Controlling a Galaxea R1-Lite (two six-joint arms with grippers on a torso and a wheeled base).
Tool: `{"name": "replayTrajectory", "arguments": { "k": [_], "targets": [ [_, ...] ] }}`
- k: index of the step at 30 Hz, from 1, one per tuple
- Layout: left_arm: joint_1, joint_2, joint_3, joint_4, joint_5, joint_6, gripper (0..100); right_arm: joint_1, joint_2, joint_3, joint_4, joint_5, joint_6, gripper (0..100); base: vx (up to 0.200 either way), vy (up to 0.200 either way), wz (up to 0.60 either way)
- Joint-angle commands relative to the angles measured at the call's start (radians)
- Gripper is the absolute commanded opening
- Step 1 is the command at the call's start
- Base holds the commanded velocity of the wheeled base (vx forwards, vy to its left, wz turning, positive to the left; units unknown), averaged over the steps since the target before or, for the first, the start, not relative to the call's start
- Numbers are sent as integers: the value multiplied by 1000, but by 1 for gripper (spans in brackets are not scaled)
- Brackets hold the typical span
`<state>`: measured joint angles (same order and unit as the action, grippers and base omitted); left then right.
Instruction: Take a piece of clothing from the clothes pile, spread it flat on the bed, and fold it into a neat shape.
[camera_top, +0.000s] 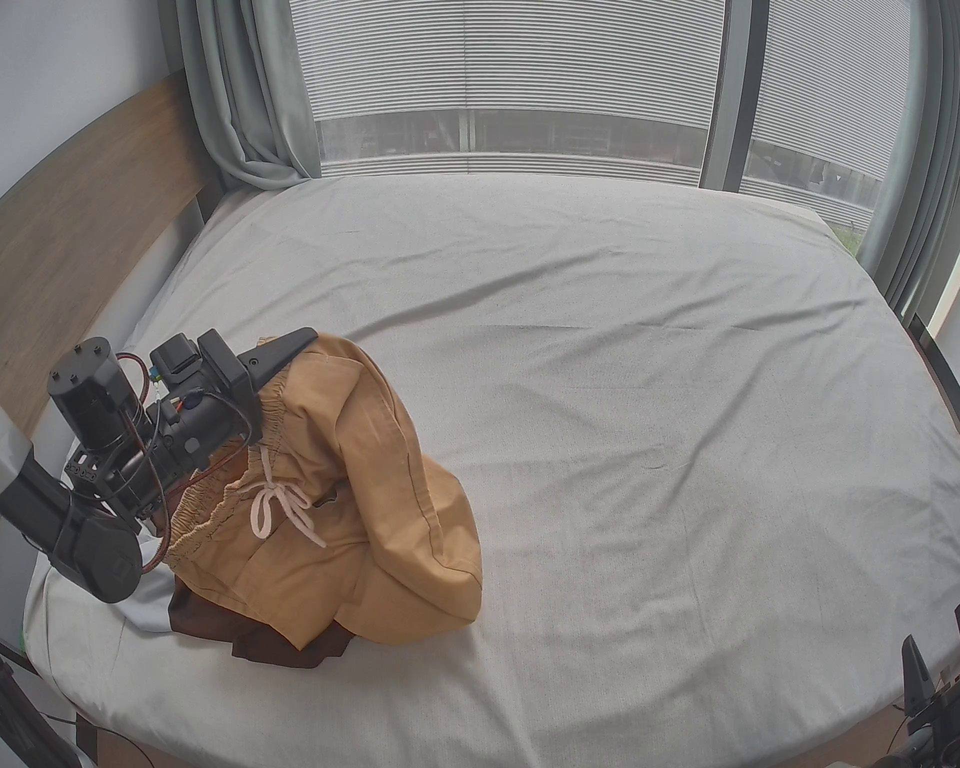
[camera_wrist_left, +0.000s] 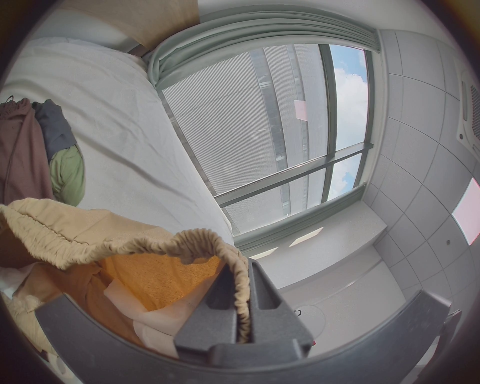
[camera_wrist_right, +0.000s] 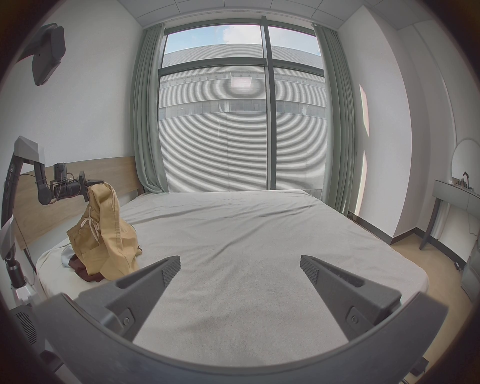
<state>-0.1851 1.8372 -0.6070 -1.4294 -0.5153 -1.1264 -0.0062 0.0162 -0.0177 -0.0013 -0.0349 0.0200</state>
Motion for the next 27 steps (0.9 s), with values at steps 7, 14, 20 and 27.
{"name": "replayTrajectory", "arguments": {
  "k": [7, 14, 20, 27],
  "targets": [
    [-51, 16, 20, -57, 0, 0, 0, -1, -13, 18, 1, 0, -2, 100, 0, 0, 0],
    [-103, 14, -20, -57, 31, -36, 0, -1, -13, 18, 1, 0, -2, 100, 0, 0, 0],
    [-180, 17, -89, -36, 144, -79, 0, -1, -13, 18, 1, 0, -2, 100, 0, 0, 0],
    [-226, 22, -146, -29, 158, -119, 0, 0, -13, 18, 1, 0, -2, 100, 0, 0, 0]
  ]
}}
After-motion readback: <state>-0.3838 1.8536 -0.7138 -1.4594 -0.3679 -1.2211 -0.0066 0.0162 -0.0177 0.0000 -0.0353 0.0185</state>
